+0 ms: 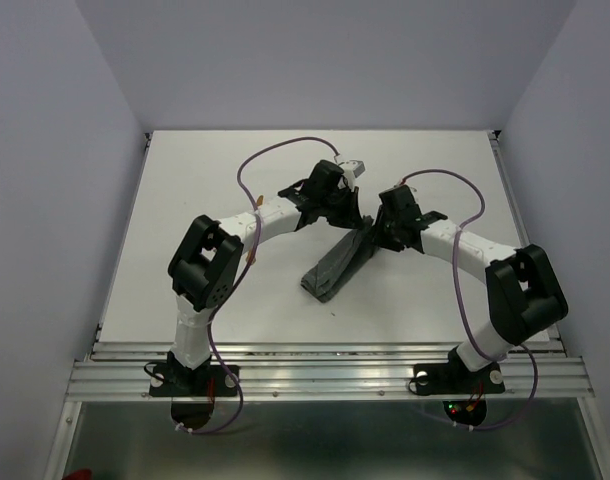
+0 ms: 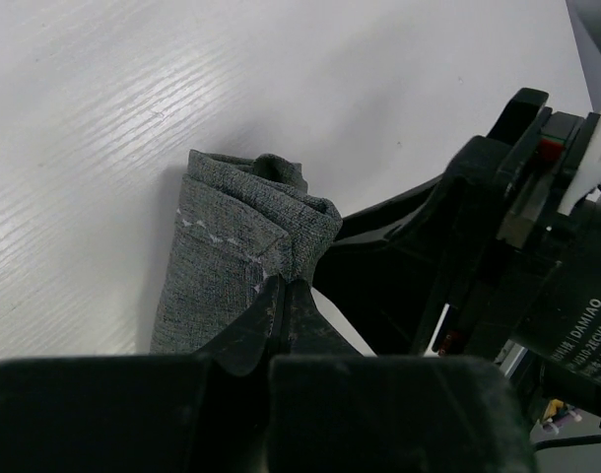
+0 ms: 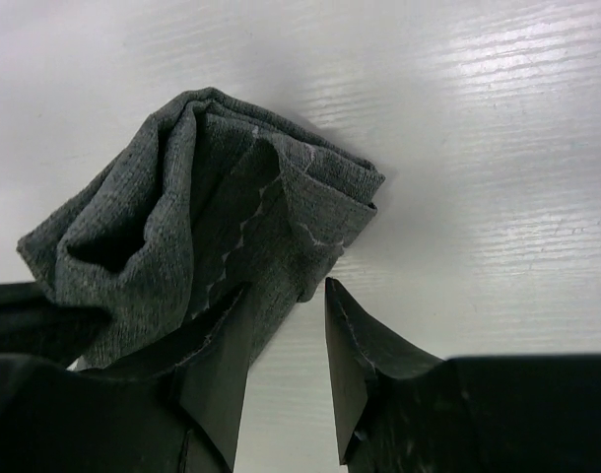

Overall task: Fold the napkin into a case and place the utensils inside
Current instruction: Stuff the top corner of the smaller-rectangle-folded napkin into the folded napkin.

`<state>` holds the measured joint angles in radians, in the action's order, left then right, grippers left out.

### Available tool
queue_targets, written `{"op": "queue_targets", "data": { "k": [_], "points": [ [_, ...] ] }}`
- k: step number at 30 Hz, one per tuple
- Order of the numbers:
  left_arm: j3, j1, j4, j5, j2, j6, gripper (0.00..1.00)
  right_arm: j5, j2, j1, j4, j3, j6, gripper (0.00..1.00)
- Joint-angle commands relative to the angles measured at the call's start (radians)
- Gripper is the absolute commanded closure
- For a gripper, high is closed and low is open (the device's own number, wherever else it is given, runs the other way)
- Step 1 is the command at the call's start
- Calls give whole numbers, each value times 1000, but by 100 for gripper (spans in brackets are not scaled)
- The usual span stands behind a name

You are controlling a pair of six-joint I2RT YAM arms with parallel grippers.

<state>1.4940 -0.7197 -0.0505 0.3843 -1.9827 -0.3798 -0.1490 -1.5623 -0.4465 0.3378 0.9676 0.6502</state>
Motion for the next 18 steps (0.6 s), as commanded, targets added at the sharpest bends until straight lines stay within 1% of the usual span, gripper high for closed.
{"op": "queue_targets", "data": {
  "k": [1,6,10,18],
  "points": [
    [0,-4,41,24,25,-8,100,-86,-37,-4,18,59,-8,60],
    [11,-3,28,21,2,-11,100,-98,-76,-4,7,68,5,60],
    [18,-3,14,22,-18,-13,100,-141,-87,-4,7,65,16,62],
    [22,-3,12,31,-42,-22,100,-150,-79,-4,3,69,19,75]
  ]
}}
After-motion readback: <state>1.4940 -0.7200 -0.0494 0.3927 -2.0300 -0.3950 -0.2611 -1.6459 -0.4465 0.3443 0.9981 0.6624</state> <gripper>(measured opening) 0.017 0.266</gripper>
